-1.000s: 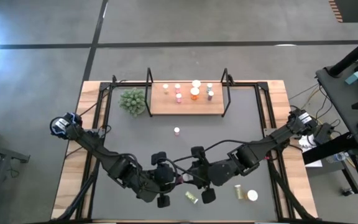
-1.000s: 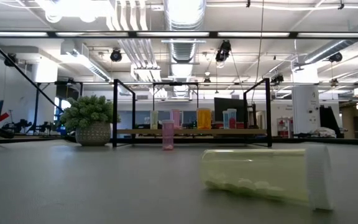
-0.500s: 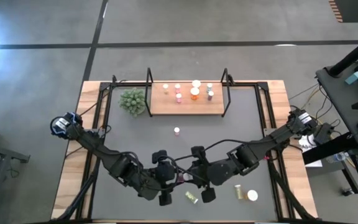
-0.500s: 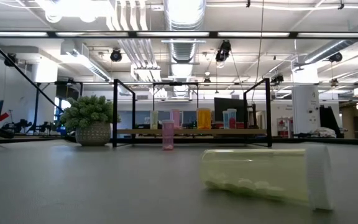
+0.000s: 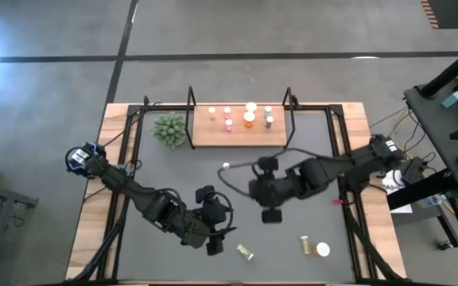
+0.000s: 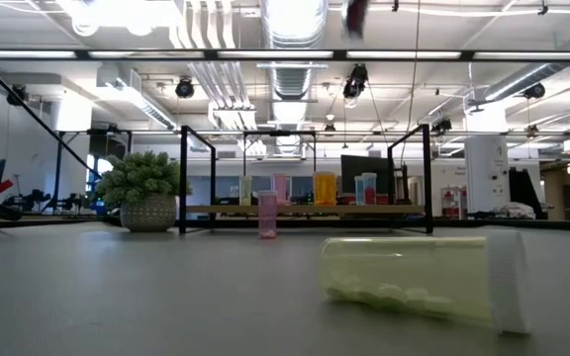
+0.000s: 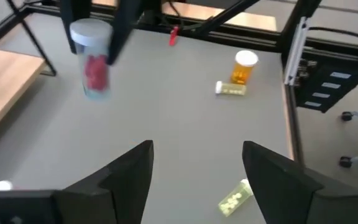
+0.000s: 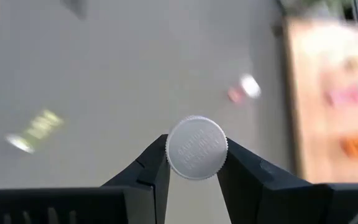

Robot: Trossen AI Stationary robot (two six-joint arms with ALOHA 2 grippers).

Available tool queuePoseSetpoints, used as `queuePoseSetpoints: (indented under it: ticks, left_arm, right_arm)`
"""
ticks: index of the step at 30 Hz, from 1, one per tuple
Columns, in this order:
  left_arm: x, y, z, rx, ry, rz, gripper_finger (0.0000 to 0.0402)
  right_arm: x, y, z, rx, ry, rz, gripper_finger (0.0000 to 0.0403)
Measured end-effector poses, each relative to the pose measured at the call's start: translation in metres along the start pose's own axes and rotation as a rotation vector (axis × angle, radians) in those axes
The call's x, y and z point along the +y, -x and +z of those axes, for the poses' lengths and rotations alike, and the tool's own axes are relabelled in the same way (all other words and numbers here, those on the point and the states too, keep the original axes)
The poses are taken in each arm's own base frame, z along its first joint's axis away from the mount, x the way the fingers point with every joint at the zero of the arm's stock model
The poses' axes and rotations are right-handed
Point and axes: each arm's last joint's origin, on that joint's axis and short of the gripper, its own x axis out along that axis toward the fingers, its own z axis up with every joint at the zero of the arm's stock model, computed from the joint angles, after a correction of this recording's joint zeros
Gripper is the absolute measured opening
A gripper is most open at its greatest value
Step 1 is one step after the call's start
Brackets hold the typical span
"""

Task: Pick and place medicine bottles onto shelf by color
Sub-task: Put the blue pill bottle on the shelf aligned with the other blue pill bottles

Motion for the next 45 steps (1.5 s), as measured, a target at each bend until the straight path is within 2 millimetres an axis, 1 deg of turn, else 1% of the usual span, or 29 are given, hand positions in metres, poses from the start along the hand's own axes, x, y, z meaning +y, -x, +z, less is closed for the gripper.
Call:
queuePoseSetpoints:
  ticks: [3, 6, 10, 14, 16, 18, 22, 24, 26, 29, 34, 39, 42, 45]
  left_arm:
    - [0.008, 0.003, 0.003, 0.015, -0.005, 0.023, 0.0231]
    - [0.017, 0.006, 0.003, 0.046, -0.022, 0.053, 0.0231]
    - [0.030, 0.019, 0.006, 0.074, -0.040, 0.082, 0.0231]
    - [0.044, 0.032, 0.003, 0.118, -0.066, 0.116, 0.0231]
    - [0.051, 0.038, 0.001, 0.138, -0.078, 0.131, 0.0231]
    - [0.058, 0.044, -0.002, 0.146, -0.083, 0.139, 0.0231]
    - [0.072, 0.056, -0.014, 0.152, -0.085, 0.143, 0.0231]
    - [0.080, 0.063, -0.021, 0.151, -0.086, 0.147, 0.0231]
    - [0.087, 0.066, -0.027, 0.138, -0.077, 0.158, 0.0231]
    - [0.094, 0.067, -0.035, 0.101, -0.048, 0.142, 0.0231]
    - [0.106, 0.068, -0.047, 0.068, -0.016, 0.141, 0.0231]
    - [0.115, 0.065, -0.052, 0.012, 0.036, 0.136, 0.0231]
    - [0.122, 0.064, -0.054, -0.009, 0.061, 0.143, 0.0231]
    - [0.127, 0.063, -0.051, -0.030, 0.085, 0.154, 0.0231]
  right_arm:
    - [-0.024, -0.009, -0.008, 0.114, -0.041, -0.064, 0.0105]
    - [-0.050, -0.020, -0.017, 0.179, -0.093, -0.108, 0.0105]
    - [-0.089, -0.039, -0.032, 0.249, -0.190, -0.169, 0.0105]
    - [-0.129, -0.060, -0.049, 0.289, -0.385, -0.239, 0.0105]
    - [-0.145, -0.071, -0.056, 0.276, -0.507, -0.274, 0.0105]
    - [-0.157, -0.079, -0.064, 0.261, -0.603, -0.301, 0.0105]
    - [-0.175, -0.094, -0.076, 0.217, -0.783, -0.344, 0.0105]
    - [-0.181, -0.100, -0.080, 0.186, -0.846, -0.357, 0.0105]
    - [-0.184, -0.106, -0.081, 0.145, -0.873, -0.361, 0.0105]
    - [-0.184, -0.108, -0.082, 0.150, -0.820, -0.355, 0.0105]
    - [-0.186, -0.105, -0.078, 0.168, -0.574, -0.321, 0.0105]
    - [-0.189, -0.103, -0.076, 0.181, -0.389, -0.249, 0.0105]
    - [-0.196, -0.104, -0.080, 0.189, -0.322, -0.194, 0.0105]
    - [-0.206, -0.105, -0.087, 0.201, -0.299, -0.148, 0.0105]
